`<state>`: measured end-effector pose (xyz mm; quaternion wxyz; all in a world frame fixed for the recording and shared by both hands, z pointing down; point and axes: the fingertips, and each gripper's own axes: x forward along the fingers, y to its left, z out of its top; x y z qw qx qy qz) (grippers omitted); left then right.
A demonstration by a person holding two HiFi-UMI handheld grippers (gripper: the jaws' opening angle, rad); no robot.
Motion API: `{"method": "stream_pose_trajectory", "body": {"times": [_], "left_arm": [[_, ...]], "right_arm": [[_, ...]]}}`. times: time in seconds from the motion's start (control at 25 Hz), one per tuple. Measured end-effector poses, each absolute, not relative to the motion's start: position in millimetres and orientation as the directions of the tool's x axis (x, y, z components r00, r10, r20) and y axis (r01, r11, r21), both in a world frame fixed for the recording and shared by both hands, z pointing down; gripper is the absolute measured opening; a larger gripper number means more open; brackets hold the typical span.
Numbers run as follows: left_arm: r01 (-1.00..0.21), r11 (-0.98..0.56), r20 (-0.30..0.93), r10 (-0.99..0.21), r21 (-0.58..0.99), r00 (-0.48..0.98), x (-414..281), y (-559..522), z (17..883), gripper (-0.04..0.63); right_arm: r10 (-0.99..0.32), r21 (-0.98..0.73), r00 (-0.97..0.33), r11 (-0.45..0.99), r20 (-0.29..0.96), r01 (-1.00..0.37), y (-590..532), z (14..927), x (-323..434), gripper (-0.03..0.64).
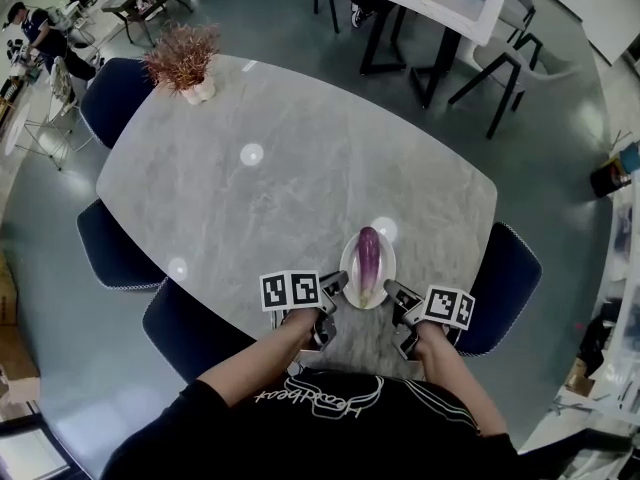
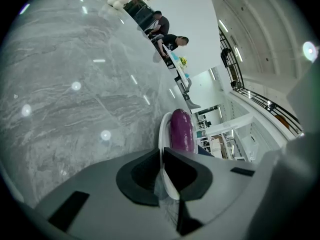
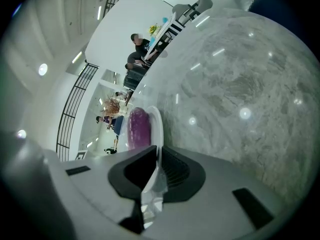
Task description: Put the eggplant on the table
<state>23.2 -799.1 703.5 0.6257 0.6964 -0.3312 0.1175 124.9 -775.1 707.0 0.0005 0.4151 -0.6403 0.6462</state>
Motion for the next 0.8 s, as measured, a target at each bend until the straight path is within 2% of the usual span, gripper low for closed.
{"method": "stream_pose_trajectory", "body": {"times": [0.8], "left_arm": [[-0.711,-0.056,0.654,-0.348,0.701,0.672,21.0,-797.3,707.8,0.025]], "right_arm": [[-0.493,-0.753,-0.614,-0.141,0.616,-0.642,-775.1,712.4,127.1,0.021]]}}
